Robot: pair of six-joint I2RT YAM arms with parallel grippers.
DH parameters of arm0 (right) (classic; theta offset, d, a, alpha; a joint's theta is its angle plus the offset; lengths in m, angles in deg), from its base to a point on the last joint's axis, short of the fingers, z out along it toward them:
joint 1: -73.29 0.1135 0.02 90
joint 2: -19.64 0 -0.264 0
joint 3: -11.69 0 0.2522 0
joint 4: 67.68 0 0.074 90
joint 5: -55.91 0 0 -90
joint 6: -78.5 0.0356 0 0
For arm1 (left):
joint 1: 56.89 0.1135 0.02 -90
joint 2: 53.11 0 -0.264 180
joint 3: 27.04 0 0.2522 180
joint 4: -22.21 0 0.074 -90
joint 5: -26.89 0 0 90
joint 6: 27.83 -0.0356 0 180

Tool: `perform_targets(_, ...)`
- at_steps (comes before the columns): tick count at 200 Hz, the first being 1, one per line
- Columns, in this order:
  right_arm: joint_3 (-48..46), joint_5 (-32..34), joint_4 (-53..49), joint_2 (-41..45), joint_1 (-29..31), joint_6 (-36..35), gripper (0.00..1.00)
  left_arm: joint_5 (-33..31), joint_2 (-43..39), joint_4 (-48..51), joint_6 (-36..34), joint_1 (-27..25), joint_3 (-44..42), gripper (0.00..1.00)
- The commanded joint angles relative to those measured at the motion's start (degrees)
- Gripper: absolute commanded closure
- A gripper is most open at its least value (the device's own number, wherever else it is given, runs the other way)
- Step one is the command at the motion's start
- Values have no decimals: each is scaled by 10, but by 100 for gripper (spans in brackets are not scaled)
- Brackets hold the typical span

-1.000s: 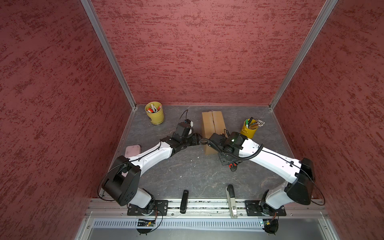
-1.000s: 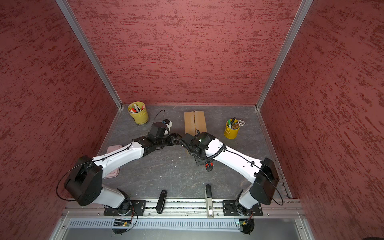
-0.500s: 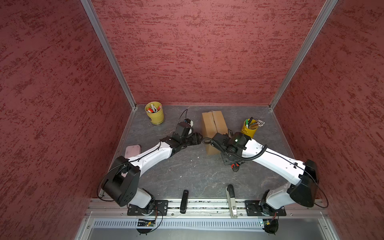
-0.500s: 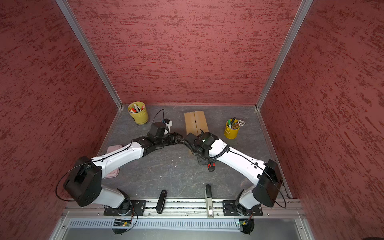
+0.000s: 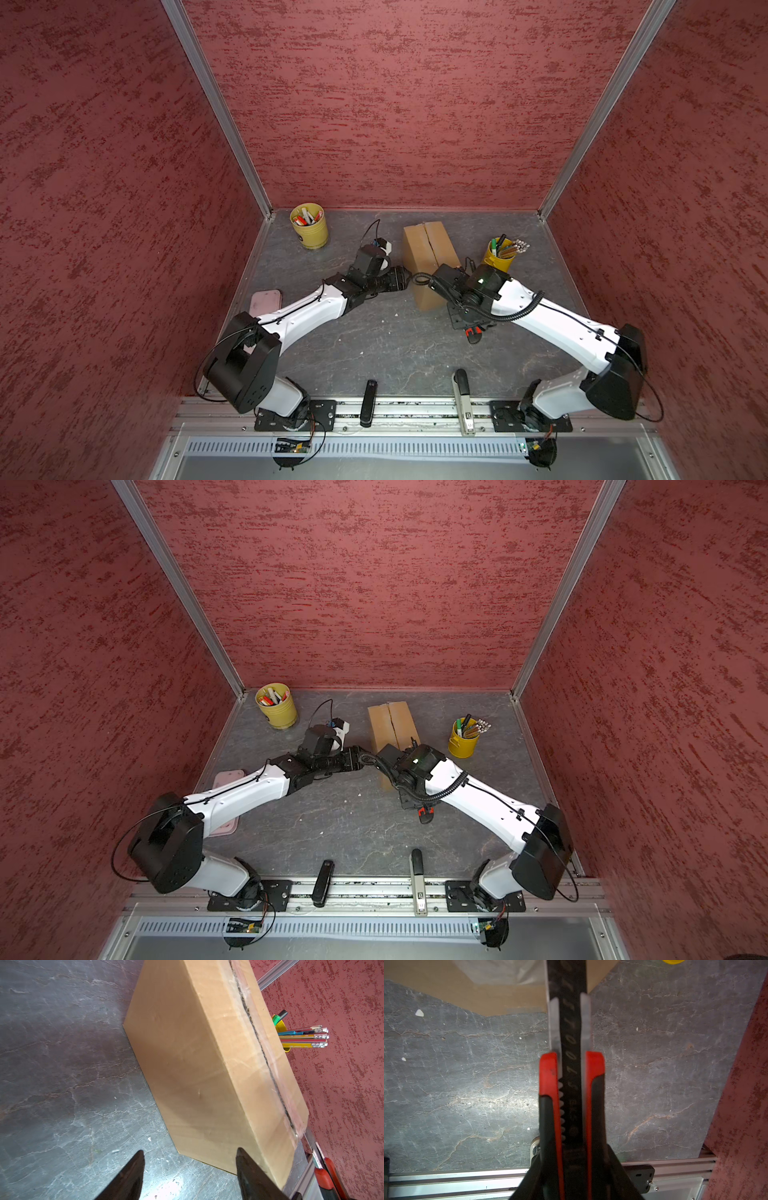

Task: Unpack the express box
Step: 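Hold the box with the left gripper while right slides knife along seam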

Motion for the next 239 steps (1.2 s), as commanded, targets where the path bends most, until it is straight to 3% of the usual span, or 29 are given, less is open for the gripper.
perform_targets(1, -2, -11, 16, 17, -5, 6, 100, 6, 9, -16, 2, -6, 22, 28)
perform_targets(94, 7, -39, 17, 4, -14, -28, 100, 9, 22, -20, 4, -8, 22, 27)
perform_targets(159, 20, 13, -36, -20, -15, -23, 100, 3, 10, -17, 5, -8, 11, 27)
perform_targets(239, 15, 14, -26, -4, -31, -17, 100, 2, 9, -15, 5, -8, 9, 27)
